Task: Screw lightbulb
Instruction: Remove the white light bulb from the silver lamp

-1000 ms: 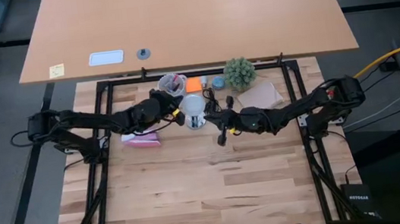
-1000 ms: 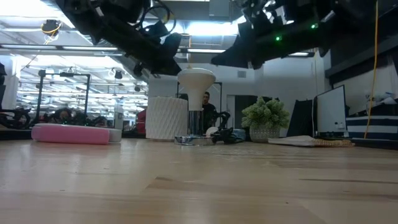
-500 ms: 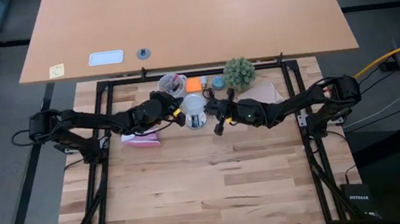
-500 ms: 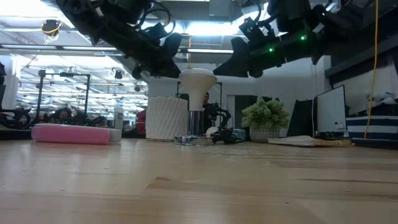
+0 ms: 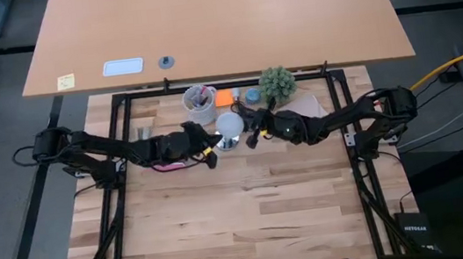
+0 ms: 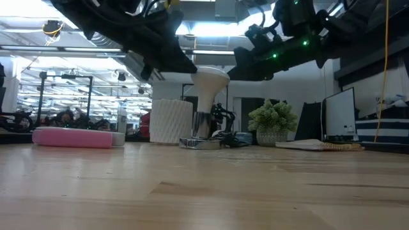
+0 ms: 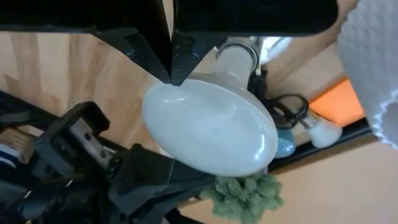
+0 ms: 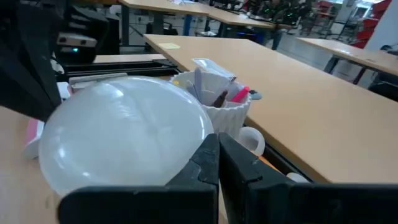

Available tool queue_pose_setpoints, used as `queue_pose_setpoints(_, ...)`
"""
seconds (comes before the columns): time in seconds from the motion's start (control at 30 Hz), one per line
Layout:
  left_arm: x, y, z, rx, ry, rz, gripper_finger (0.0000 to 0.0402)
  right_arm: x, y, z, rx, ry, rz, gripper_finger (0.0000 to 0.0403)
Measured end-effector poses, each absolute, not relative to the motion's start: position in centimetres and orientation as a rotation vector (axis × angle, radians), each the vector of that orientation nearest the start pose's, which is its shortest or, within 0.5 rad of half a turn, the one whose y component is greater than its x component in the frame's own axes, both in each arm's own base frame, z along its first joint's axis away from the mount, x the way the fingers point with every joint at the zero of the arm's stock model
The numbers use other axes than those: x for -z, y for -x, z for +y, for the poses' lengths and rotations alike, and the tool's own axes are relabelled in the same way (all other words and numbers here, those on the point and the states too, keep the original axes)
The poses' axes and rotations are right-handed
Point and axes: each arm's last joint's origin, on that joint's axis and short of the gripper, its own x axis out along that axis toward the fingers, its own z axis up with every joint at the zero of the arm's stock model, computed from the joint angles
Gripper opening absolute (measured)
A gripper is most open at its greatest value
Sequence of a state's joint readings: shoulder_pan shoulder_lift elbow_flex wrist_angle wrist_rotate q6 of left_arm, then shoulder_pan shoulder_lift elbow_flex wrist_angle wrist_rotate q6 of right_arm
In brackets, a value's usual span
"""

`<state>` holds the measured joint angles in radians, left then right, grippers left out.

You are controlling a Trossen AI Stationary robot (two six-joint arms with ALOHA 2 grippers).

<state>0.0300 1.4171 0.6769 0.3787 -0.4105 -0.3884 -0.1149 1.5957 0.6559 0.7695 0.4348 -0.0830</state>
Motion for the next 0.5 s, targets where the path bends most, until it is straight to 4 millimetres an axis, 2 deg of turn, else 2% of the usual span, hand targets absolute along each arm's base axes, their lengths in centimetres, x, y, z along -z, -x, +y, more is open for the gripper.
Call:
queue_pose_setpoints(0.23, -21.1, -28.9, 0.6, -0.494, 0.286, 0.259, 0.0001, -18.9, -30.9, -5.0, 0.498, 0.101, 0.192, 0.0003)
queue_pose_setpoints(0.5, -21.6, -28.9, 0.1, -0.482, 0.276, 0.222, 0.0001, -19.6, -31.0, -4.9, 0.499, 0.097, 0.119, 0.0003)
